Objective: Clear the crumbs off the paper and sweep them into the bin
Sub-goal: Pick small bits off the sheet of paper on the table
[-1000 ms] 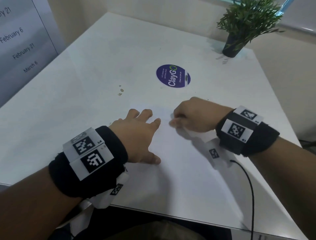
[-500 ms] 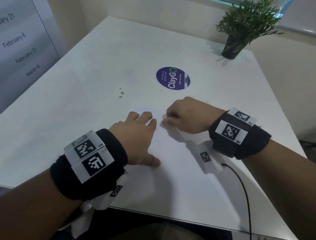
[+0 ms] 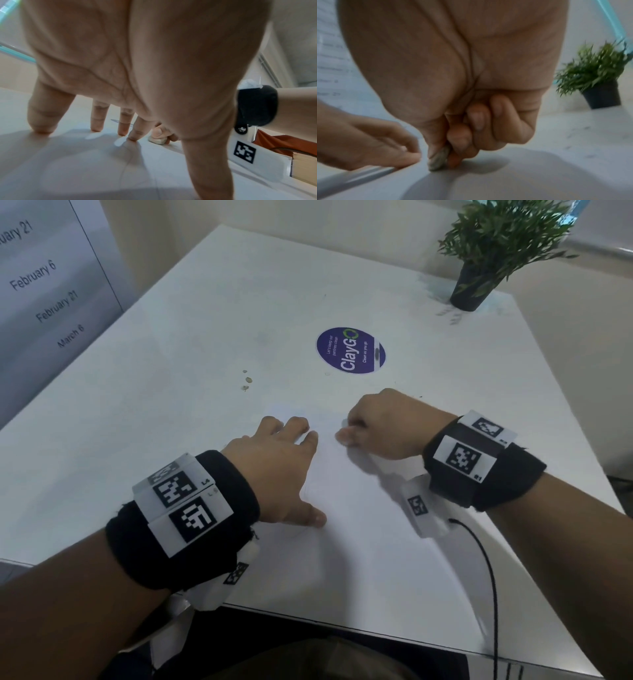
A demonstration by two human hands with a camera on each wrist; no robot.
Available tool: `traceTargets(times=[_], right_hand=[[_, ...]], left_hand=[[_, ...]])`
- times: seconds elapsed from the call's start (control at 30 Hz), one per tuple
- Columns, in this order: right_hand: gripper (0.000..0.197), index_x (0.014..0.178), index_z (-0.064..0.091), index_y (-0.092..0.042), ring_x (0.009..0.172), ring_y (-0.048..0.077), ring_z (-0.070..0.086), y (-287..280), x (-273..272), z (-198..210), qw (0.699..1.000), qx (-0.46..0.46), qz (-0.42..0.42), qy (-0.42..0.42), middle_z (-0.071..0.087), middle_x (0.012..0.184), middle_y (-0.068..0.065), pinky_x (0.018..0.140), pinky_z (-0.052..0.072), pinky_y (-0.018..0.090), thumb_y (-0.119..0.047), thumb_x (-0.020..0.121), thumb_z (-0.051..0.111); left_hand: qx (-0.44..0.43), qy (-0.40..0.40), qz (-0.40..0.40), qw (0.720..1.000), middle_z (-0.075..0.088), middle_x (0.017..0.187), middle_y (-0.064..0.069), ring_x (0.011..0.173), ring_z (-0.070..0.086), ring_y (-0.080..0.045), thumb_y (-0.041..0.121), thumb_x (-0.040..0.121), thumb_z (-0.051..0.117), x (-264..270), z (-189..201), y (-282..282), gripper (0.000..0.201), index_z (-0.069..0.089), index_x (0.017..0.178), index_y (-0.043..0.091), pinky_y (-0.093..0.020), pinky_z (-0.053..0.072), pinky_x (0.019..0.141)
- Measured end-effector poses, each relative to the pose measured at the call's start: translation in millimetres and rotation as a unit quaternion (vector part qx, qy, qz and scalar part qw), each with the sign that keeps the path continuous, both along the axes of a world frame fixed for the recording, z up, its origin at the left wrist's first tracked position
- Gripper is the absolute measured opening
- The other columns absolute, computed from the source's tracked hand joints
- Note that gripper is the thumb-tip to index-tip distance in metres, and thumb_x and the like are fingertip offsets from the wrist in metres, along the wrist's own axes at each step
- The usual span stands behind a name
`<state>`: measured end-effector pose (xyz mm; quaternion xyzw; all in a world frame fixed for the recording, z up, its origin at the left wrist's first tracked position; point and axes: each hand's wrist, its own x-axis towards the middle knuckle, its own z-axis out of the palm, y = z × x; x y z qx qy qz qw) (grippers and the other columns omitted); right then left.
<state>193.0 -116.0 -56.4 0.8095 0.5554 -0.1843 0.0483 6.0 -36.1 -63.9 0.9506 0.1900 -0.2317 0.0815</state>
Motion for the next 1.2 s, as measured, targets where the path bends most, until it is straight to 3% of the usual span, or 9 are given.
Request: traceTargets(times=[0.1, 0.3, 0.5, 0.63, 0.77, 0.9, 1.03, 1.1, 1.2], right_hand=[[0.045, 0.066, 0.055, -0.010, 0.071, 0.026, 0.054, -4.7, 16.5, 2.5, 0.998, 0.012, -0.042, -0.035, 0.058, 0.071, 0.006, 0.060, 0.040, 0.031, -0.040, 0.100, 0.053], [0.047, 0.068, 0.056, -0.006, 0.065, 0.024, 0.051, 8.5, -17.3, -4.5, 0.999, 0.037, 0.027, 0.000, 0.061, 0.071, 0.011, 0.057, 0.037, 0.033, -0.040, 0.101, 0.050], [0.046, 0.062, 0.048, -0.015, 0.075, 0.031, 0.056, -10.3, 16.9, 3.2, 0.996, 0.015, -0.077, -0.048, 0.053, 0.072, 0.006, 0.059, 0.035, 0.031, -0.042, 0.100, 0.052], [0.047, 0.064, 0.053, -0.011, 0.067, 0.025, 0.053, -13.4, -12.6, -1.4, 1.000, 0.010, -0.023, 0.000, 0.058, 0.068, 0.007, 0.054, 0.035, 0.030, -0.043, 0.099, 0.053], [0.048, 0.058, 0.050, -0.020, 0.066, 0.017, 0.051, -24.0, 8.9, 6.5, 0.997, -0.023, -0.074, -0.010, 0.055, 0.067, 0.000, 0.054, 0.033, 0.028, -0.045, 0.100, 0.055], [0.049, 0.061, 0.049, -0.016, 0.072, 0.027, 0.055, -28.9, 16.5, 11.8, 0.996, -0.004, -0.082, -0.044, 0.055, 0.068, 0.004, 0.055, 0.033, 0.030, -0.044, 0.100, 0.052], [0.046, 0.070, 0.058, -0.010, 0.068, 0.021, 0.053, -23.7, -15.2, 2.2, 1.000, 0.000, -0.006, 0.016, 0.062, 0.072, 0.006, 0.059, 0.039, 0.033, -0.044, 0.100, 0.053], [0.045, 0.067, 0.058, -0.015, 0.072, 0.021, 0.056, -30.0, -5.7, 2.6, 0.999, -0.024, -0.032, 0.023, 0.063, 0.071, 0.002, 0.062, 0.041, 0.032, -0.046, 0.099, 0.055], [0.045, 0.066, 0.054, -0.016, 0.077, 0.027, 0.058, -39.3, 22.8, 11.9, 0.994, -0.042, -0.084, -0.051, 0.060, 0.074, 0.004, 0.063, 0.040, 0.031, -0.045, 0.099, 0.055]], left_hand=[[0.004, 0.004, 0.002, 1.000, -0.001, 0.163, 0.008, 0.149, 0.007, -0.023, 0.079, 0.077, 0.060, 0.0, 1.7, -0.3, 0.115, 0.005, 0.160, 0.021, -0.043, 0.043, 0.100], [0.020, 0.005, -0.001, 1.000, 0.006, 0.161, 0.008, 0.145, 0.014, -0.022, 0.081, 0.073, 0.061, 0.3, 2.3, -1.6, 0.112, 0.014, 0.157, 0.024, -0.041, 0.045, 0.087], [0.020, 0.005, 0.001, 1.000, 0.002, 0.163, 0.008, 0.148, 0.011, -0.022, 0.079, 0.076, 0.060, -0.1, 2.5, -1.8, 0.113, 0.008, 0.159, 0.022, -0.042, 0.046, 0.093], [0.024, 0.009, -0.002, 1.000, 0.003, 0.163, 0.007, 0.147, 0.011, -0.022, 0.080, 0.076, 0.060, 0.6, 3.0, -2.0, 0.114, 0.007, 0.159, 0.022, -0.041, 0.046, 0.091], [0.019, 0.010, -0.002, 1.000, 0.001, 0.163, 0.008, 0.148, 0.010, -0.022, 0.079, 0.077, 0.060, 0.7, 2.9, -1.3, 0.113, 0.007, 0.159, 0.022, -0.042, 0.046, 0.094], [0.021, 0.010, -0.002, 1.000, 0.002, 0.163, 0.008, 0.148, 0.010, -0.022, 0.078, 0.077, 0.060, 0.7, 2.9, -2.6, 0.112, 0.008, 0.159, 0.022, -0.042, 0.046, 0.094], [0.022, 0.007, -0.003, 1.000, 0.003, 0.163, 0.007, 0.147, 0.011, -0.023, 0.079, 0.076, 0.061, 0.4, 3.6, -1.7, 0.113, 0.009, 0.159, 0.022, -0.042, 0.046, 0.094], [0.021, 0.007, -0.005, 1.000, 0.003, 0.163, 0.008, 0.147, 0.011, -0.022, 0.079, 0.076, 0.060, 0.8, 3.1, -1.8, 0.113, 0.008, 0.159, 0.022, -0.042, 0.046, 0.094], [0.019, 0.007, -0.004, 1.000, 0.002, 0.163, 0.008, 0.147, 0.010, -0.022, 0.078, 0.077, 0.060, -0.3, 3.4, -1.9, 0.113, 0.008, 0.159, 0.022, -0.043, 0.046, 0.096]])
